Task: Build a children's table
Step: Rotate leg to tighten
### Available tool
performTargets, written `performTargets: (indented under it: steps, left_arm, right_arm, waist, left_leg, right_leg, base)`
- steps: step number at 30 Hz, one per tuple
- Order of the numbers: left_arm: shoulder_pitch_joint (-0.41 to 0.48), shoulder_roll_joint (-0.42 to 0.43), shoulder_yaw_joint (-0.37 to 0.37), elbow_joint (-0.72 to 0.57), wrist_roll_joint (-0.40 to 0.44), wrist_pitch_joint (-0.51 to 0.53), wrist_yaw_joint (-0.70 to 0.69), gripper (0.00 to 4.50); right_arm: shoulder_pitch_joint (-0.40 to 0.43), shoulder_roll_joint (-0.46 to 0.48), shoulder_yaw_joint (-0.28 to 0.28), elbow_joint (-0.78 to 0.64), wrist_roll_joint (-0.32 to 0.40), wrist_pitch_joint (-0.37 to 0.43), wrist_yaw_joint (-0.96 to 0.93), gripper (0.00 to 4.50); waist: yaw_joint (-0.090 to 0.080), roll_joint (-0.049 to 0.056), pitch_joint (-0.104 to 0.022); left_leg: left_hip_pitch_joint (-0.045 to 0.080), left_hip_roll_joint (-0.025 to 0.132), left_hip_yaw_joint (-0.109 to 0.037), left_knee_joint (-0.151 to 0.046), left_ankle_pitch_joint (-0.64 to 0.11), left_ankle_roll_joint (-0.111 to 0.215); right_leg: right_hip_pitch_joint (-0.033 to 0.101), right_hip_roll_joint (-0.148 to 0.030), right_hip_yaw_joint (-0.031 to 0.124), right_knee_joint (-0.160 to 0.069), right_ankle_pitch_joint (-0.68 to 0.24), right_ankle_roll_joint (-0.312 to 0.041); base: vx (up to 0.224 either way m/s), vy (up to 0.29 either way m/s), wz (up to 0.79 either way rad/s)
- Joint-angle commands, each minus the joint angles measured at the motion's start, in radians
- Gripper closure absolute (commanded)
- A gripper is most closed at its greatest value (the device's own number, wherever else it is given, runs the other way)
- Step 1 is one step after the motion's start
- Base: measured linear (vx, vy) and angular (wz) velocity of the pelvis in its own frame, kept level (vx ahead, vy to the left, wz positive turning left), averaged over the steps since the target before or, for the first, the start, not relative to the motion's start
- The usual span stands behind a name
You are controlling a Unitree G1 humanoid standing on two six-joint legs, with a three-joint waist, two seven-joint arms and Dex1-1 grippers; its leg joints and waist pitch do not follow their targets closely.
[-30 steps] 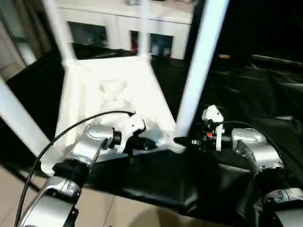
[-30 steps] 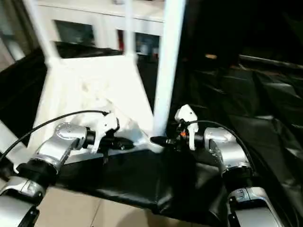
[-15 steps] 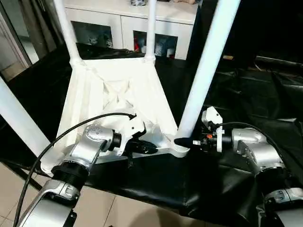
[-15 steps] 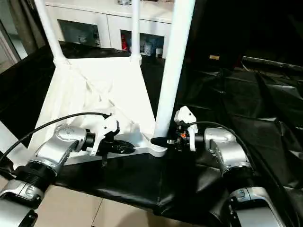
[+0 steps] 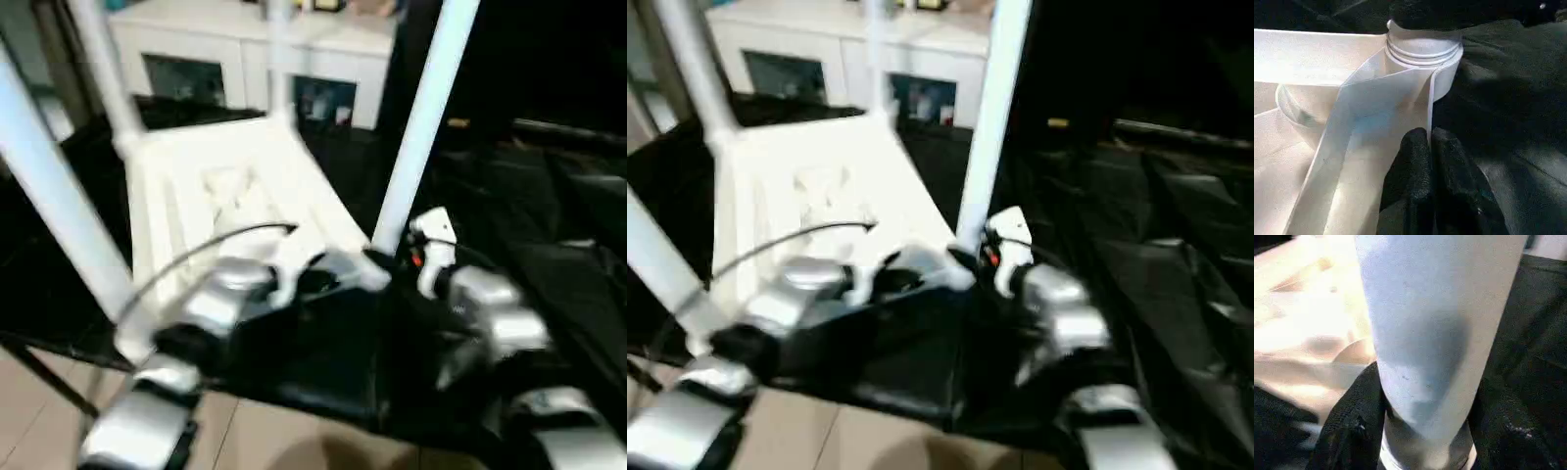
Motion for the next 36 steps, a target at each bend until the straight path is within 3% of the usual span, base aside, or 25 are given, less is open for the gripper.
performTargets:
  steps: [1,3,6,7,9,11,15,18,22,25,29,36]
  left_arm:
    - [-0.038,-0.030,0.025,0.036,0.012,0.008,0.123,4.50]
    - [-0.059,-0.052,0.018,0.064,0.018,-0.021,0.138,4.50]
    - [-0.064,-0.054,0.015,0.074,0.018,-0.045,0.126,4.50]
    - [-0.064,-0.053,0.014,0.074,0.016,-0.049,0.120,4.50]
    - [-0.061,-0.045,0.013,0.072,0.011,-0.072,0.087,4.50]
    - [-0.059,-0.039,0.014,0.072,0.006,-0.079,0.070,4.50]
    - [-0.047,-0.007,0.012,0.058,-0.012,-0.107,-0.029,4.50]
    - [-0.030,0.029,0.008,0.035,-0.029,-0.111,-0.117,4.50]
    - [0.007,0.076,0.002,-0.019,-0.070,-0.128,-0.279,4.50]
    - [0.056,0.125,-0.008,-0.113,-0.131,-0.078,-0.447,4.50]
    - [0.069,0.146,-0.011,-0.129,-0.135,-0.066,-0.483,4.50]
    - [0.083,0.161,-0.003,-0.161,-0.138,-0.046,-0.504,4.50]
  right_arm:
    - [0.036,0.053,0.015,0.073,-0.021,0.057,-0.093,2.55]
    - [0.021,0.089,0.012,0.075,-0.021,0.029,-0.103,2.55]
    - [0.016,0.089,0.028,0.068,-0.029,-0.015,-0.060,2.55]
    - [0.015,0.087,0.031,0.066,-0.027,-0.025,-0.045,1.85]
    - [0.003,0.077,0.024,0.059,0.004,-0.043,0.020,1.85]
    - [-0.002,0.066,0.024,0.052,0.013,-0.041,0.052,1.58]
    - [0.004,-0.007,0.067,0.012,0.011,-0.041,0.248,1.11]
    - [0.016,-0.076,0.092,-0.025,0.019,-0.041,0.386,1.11]
    - [0.027,-0.165,0.114,-0.069,0.037,-0.020,0.559,1.11]
    - [0.038,-0.228,0.126,-0.098,0.046,-0.008,0.681,1.11]
    - [0.044,-0.257,0.135,-0.115,0.052,0.009,0.739,1.11]
    - [0.057,-0.275,0.156,-0.129,0.054,0.034,0.794,1.71]
  waist:
    - [-0.003,0.000,-0.047]
    - [-0.006,0.000,-0.048]
    - [-0.004,0.002,-0.050]
    - [-0.004,0.002,-0.051]
    - [-0.004,-0.004,-0.053]
    - [-0.001,-0.002,-0.052]
    - [0.005,-0.006,-0.053]
    - [0.011,-0.006,-0.056]
    - [0.022,-0.003,-0.061]
    - [0.030,-0.001,-0.065]
    - [0.034,0.004,-0.063]
    - [0.039,-0.001,-0.059]
  left_leg:
    - [0.011,0.009,-0.003,-0.067,-0.365,0.007]
    - [0.013,0.006,-0.005,-0.067,-0.390,0.010]
    - [0.008,0.010,-0.007,-0.070,-0.384,0.018]
    - [0.007,0.011,-0.007,-0.071,-0.379,0.019]
    - [0.001,0.013,-0.005,-0.072,-0.367,0.028]
    - [0.000,0.015,-0.003,-0.073,-0.347,0.035]
    - [-0.001,0.013,0.002,-0.067,-0.316,0.053]
    - [-0.004,0.015,0.004,-0.064,-0.273,0.067]
    - [-0.008,0.023,0.006,-0.059,-0.188,0.094]
    - [-0.011,0.027,0.007,-0.056,-0.148,0.101]
    - [-0.001,0.029,0.012,-0.054,-0.162,0.104]
    - [-0.005,0.027,0.013,-0.057,-0.190,0.081]
  right_leg:
    - [0.030,-0.046,0.027,-0.101,-0.540,-0.094]
    - [0.028,-0.045,0.023,-0.109,-0.565,-0.081]
    - [0.031,-0.047,0.025,-0.106,-0.533,-0.087]
    - [0.033,-0.047,0.026,-0.103,-0.514,-0.093]
    - [0.037,-0.047,0.029,-0.094,-0.457,-0.117]
    - [0.038,-0.048,0.033,-0.090,-0.422,-0.134]
    - [0.042,-0.048,0.037,-0.082,-0.374,-0.164]
    - [0.047,-0.051,0.040,-0.076,-0.343,-0.177]
    - [0.057,-0.050,0.038,-0.056,-0.206,-0.229]
    - [0.061,-0.050,0.037,-0.040,-0.130,-0.259]
    - [0.049,-0.045,0.039,-0.038,-0.095,-0.289]
    - [0.052,-0.050,0.041,-0.046,-0.187,-0.247]
  base:
    - [0.000,0.000,0.00]
    - [0.000,0.000,0.00]
    - [0.000,0.000,0.00]
    - [0.000,0.000,0.00]
    - [0.000,0.000,0.00]
    - [0.000,0.000,0.00]
    - [0.000,0.000,0.00]
    - [0.000,0.000,0.00]
    - [0.000,0.000,0.00]
    - [0.000,0.000,0.00]
    - [0.000,0.000,0.00]
    - [0.000,0.000,0.00]
